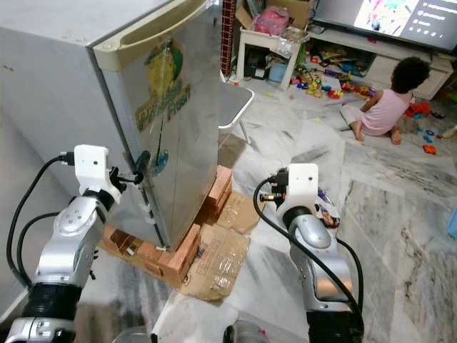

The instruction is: Restocking fridge

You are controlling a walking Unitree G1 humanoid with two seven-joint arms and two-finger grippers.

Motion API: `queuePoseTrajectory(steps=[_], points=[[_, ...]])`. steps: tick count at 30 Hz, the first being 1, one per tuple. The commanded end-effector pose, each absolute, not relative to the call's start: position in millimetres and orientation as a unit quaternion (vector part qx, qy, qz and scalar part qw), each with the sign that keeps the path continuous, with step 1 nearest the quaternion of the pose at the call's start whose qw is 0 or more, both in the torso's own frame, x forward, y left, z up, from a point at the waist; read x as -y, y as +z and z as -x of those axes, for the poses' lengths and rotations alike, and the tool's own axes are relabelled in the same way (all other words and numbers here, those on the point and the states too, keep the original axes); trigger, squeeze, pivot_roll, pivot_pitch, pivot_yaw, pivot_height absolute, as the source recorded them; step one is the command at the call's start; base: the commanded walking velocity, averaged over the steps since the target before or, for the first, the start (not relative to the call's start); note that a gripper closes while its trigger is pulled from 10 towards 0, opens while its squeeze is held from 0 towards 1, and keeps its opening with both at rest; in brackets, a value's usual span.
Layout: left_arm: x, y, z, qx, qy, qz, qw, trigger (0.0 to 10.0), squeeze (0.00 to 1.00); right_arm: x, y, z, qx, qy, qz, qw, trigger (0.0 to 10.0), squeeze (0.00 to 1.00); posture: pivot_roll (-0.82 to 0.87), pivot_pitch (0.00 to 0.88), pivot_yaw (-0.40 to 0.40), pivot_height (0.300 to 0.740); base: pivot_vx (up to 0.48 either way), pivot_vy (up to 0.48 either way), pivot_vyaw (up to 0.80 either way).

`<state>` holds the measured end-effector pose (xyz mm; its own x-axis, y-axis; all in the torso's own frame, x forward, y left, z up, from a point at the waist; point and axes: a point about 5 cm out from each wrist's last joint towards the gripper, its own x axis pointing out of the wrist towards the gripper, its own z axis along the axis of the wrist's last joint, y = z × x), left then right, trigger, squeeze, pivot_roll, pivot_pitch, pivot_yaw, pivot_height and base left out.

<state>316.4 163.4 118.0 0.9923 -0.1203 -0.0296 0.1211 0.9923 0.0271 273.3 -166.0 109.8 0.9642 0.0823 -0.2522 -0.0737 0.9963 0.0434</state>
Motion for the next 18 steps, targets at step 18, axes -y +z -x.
queuePoseTrajectory(steps=[18], points=[[-128.6,127.7,-356.8,0.01,-0.102,-0.016,0.995,10.0,0.0,176.1,119.4,-262.2,-0.122,0.022,-0.01,0.992,10.0,0.0,-0.01,0.032,-0.055,0.74,0.0,0.0,0.0]])
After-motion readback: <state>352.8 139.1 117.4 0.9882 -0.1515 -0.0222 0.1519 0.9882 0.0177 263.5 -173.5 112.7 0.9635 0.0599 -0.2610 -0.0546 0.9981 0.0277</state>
